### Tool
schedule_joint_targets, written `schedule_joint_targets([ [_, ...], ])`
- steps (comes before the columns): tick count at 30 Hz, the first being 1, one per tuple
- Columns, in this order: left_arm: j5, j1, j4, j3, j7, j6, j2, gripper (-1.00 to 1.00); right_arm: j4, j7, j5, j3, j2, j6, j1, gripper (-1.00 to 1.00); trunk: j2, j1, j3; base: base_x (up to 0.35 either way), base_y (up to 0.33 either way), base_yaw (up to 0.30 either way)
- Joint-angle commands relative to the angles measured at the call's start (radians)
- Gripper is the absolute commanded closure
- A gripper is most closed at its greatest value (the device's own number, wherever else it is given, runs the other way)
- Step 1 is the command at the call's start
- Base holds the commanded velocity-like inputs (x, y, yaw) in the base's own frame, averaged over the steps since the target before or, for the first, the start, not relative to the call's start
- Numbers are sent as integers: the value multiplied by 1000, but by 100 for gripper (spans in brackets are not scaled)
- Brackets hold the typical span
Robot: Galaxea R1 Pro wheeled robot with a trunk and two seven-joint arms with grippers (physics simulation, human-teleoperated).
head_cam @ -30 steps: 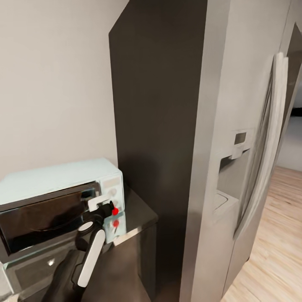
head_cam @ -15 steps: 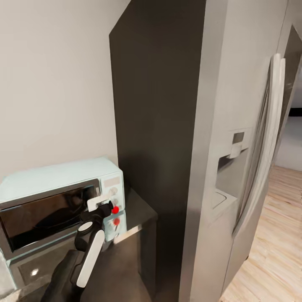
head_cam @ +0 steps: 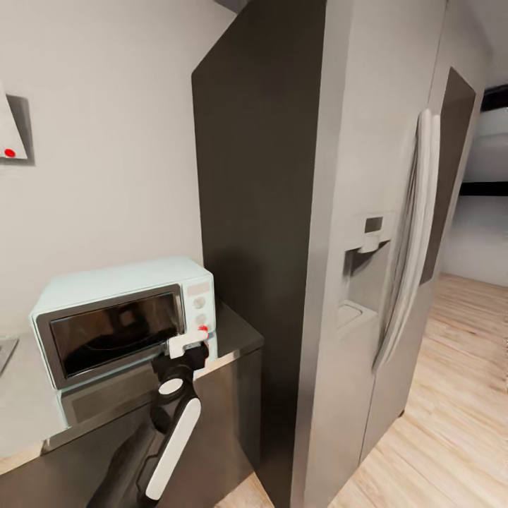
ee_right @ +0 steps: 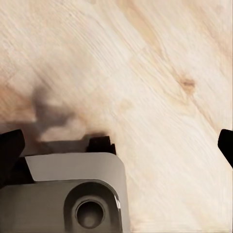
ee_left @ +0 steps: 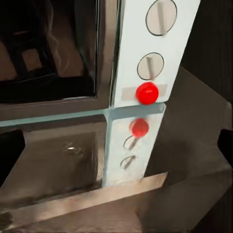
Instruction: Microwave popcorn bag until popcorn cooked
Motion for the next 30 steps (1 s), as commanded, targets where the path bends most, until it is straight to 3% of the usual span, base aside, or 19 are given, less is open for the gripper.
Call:
schedule_joint_targets([
  [1,9,-1,0,-30,9,3,0,-100,3,-1,9,-9,-1,-5,-1,-100,-1,-1,-1,-346,0,0],
  [4,37,-1,32,-109,3,5,-7,-100,3,-1,10,-8,-3,-1,-1,-100,-1,-1,-1,-346,0,0],
  [6,72,-1,121,-126,-1,5,-12,-100,3,-1,11,-8,-6,1,-1,-100,-1,-1,-1,-346,0,0],
  [8,159,-1,264,-132,-8,4,-10,-100,3,-2,11,-6,-9,3,-1,-100,-1,-1,-1,-346,0,0],
  [9,219,-1,339,-133,-12,3,-8,-100,3,-2,11,-6,-10,3,-1,-100,-1,-1,-1,-346,0,0],
  [10,297,-1,453,-135,-24,1,-9,-100,3,-2,11,-6,-11,3,-1,-100,-1,-1,-1,-346,0,0],
  [11,334,-1,523,-135,-36,0,-10,-100,3,-2,11,-6,-11,2,-1,-100,-1,-1,-1,-346,0,0],
  [12,397,-1,672,-136,-82,-14,-12,-100,3,-2,11,-6,-12,1,-1,-100,-1,-1,-1,-318,0,0],
  [14,443,-1,861,-135,-184,-92,-13,-100,3,-2,11,-6,-12,1,-1,-100,-1,-1,-1,-166,0,0],
  [16,461,-1,1132,-134,-370,-218,-13,-100,3,-2,13,-4,-12,3,-1,-100,-1,-1,-1,-44,0,0],
  [17,463,-1,1223,-134,-439,-259,-14,-100,3,-1,14,-4,-11,4,-1,-100,-1,-1,-1,-19,0,0],
  [18,468,0,1386,-132,-579,-335,-14,-100,3,-1,15,-3,-9,5,-1,-100,-1,-1,-1,-8,0,0],
  [20,472,5,1477,-128,-716,-392,3,-100,3,0,15,-3,-7,6,-1,-100,-1,-1,-1,-3,0,0],
  [22,472,13,1501,-127,-757,-415,20,-100,3,1,16,-3,-10,6,-1,-100,-1,-1,-1,-1,0,2],
  [24,472,56,1506,-127,-768,-422,26,-100,3,2,25,-2,-12,7,-1,-100,-1,-1,-2,0,0,107],
  [27,472,113,1509,-127,-771,-444,32,-100,3,2,90,-1,-13,6,-1,-100,-1,-1,-4,0,0,237],
  [30,474,130,1509,-127,-770,-529,39,-100,2,0,150,1,-13,7,-1,-100,-1,-1,-6,0,0,289],
])
